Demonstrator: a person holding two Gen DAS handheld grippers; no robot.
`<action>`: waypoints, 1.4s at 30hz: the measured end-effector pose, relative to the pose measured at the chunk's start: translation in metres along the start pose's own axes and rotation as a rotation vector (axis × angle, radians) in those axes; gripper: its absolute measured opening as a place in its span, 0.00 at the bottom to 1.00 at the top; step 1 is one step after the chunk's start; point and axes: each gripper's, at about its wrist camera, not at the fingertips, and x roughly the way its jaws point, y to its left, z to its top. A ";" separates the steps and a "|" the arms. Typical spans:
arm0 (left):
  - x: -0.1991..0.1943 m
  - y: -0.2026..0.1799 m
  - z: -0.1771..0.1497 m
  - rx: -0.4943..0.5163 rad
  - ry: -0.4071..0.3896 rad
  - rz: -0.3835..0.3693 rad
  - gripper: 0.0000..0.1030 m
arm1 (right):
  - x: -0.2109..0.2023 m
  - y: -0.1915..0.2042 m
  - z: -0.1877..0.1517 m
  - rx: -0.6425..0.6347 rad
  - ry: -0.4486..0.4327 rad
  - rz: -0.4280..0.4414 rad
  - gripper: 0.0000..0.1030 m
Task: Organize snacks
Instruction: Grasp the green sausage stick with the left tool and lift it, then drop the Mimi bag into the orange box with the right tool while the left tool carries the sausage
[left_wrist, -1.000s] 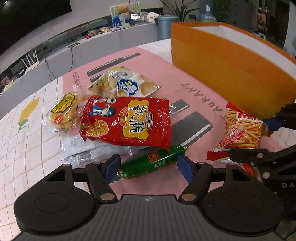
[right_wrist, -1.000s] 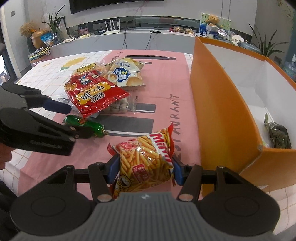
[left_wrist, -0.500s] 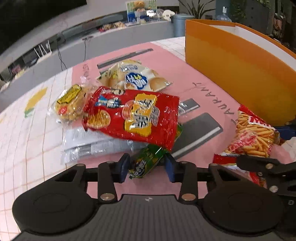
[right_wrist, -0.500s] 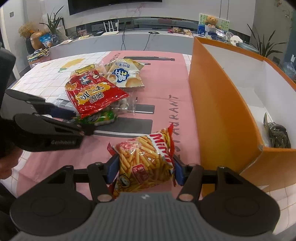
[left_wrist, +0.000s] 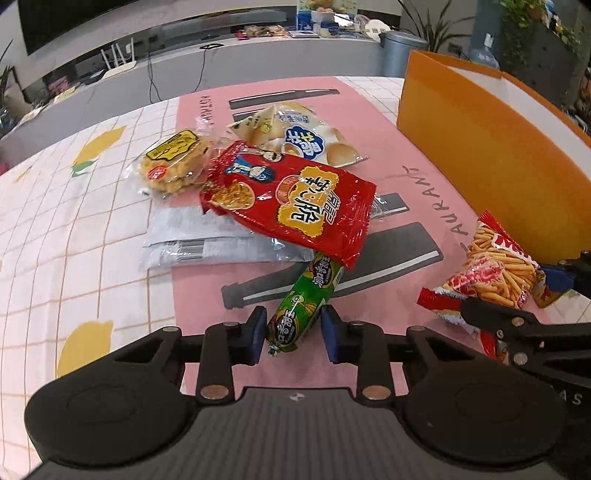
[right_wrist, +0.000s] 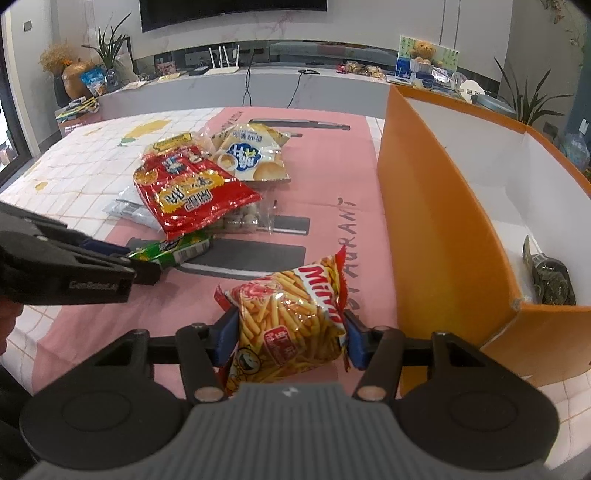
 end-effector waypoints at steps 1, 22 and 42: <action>-0.003 0.001 -0.001 -0.010 0.001 -0.001 0.34 | -0.002 0.000 0.001 0.003 -0.005 0.003 0.54; -0.072 -0.006 -0.025 -0.103 -0.068 -0.162 0.26 | -0.052 -0.007 0.016 0.049 -0.174 0.074 0.54; -0.087 -0.011 -0.014 -0.107 -0.121 -0.296 0.23 | -0.097 -0.048 0.033 0.201 -0.282 0.136 0.54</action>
